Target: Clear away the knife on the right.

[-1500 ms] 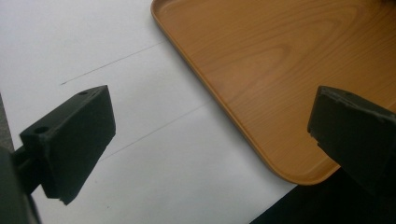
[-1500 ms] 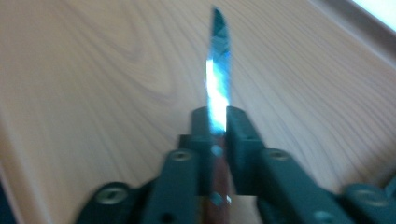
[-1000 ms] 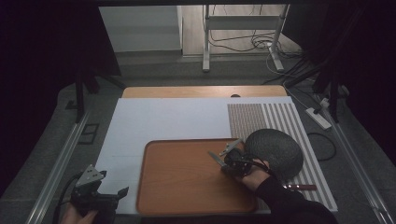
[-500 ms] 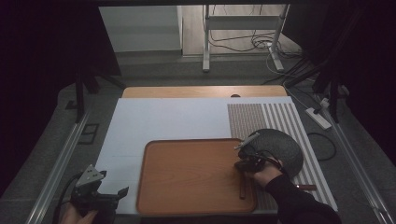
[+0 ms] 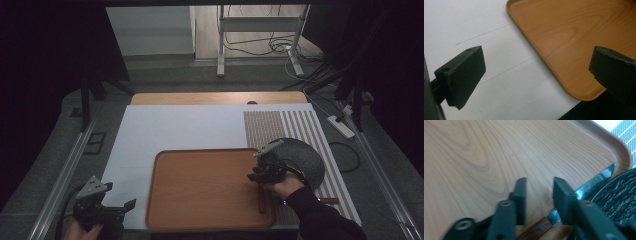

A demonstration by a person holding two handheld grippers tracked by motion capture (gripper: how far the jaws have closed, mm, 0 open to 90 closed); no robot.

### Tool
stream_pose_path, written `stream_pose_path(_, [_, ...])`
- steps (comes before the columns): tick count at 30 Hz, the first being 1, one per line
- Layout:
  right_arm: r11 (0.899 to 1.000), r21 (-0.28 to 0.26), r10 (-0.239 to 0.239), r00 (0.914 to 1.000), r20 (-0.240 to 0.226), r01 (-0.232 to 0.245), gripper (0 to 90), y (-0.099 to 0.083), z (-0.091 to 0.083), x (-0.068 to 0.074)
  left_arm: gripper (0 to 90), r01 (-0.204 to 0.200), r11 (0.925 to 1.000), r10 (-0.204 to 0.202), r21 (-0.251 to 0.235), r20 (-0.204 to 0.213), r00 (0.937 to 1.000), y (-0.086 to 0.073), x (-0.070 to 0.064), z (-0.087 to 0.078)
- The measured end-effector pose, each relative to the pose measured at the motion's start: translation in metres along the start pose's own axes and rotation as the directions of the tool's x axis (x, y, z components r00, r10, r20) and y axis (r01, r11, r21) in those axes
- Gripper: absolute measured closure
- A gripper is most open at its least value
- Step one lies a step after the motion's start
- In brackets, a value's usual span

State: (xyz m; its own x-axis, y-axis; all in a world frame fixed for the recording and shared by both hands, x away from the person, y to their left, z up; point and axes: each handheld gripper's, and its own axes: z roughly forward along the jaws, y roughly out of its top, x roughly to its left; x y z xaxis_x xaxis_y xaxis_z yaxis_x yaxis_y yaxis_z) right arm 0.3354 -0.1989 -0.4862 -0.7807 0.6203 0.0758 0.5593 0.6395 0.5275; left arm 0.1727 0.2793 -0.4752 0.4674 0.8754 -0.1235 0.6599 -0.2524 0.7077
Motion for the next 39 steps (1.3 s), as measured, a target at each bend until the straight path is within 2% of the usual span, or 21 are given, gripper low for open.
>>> stream_pose_path(5, [1.0, -0.022, 0.019, 0.9998, -0.004, -0.019, 36.0, -0.003, -0.008, -0.002, 1.3, 0.003, 1.0, -0.003, -0.003, 0.002, 1.0, 0.0, 0.0, 0.0])
stream_pose_path(10, [0.999, -0.043, 0.028, 0.9987, 0.042, -0.026, 16.4, -0.006, -0.019, -0.002, 1.3, 0.003, 1.0, -0.003, -0.003, 0.003, 1.0, 0.0, 0.0, 0.0])
stream_pose_path(20, [0.997, -0.071, 0.035, 0.9981, 0.051, -0.031, 10.6, -0.02, -0.035, -0.004, 1.3, 0.005, 1.0, -0.005, -0.008, 0.005, 1.0, 0.0, 0.001, 0.0])
stream_pose_path(24, [0.995, -0.092, 0.052, 0.9975, 0.048, -0.048, 3.0, -0.025, -0.039, -0.005, 1.3, 0.005, 1.0, -0.005, -0.008, 0.005, 1.0, 0.0, 0.001, 0.0])
stream_pose_path(30, [0.992, -0.107, 0.071, 0.9969, 0.035, -0.067, 0.8, -0.031, -0.043, -0.005, 1.4, 0.003, 1.0, -0.003, -0.004, 0.003, 1.0, 0.0, 0.0, 0.0])
stream_pose_path(39, [0.99, -0.125, 0.069, 0.9957, 0.062, -0.061, 0.0, -0.041, -0.053, -0.003, 1.4, 0.002, 1.0, -0.002, 0.001, 0.0, 1.0, 0.0, 0.0, 0.0])
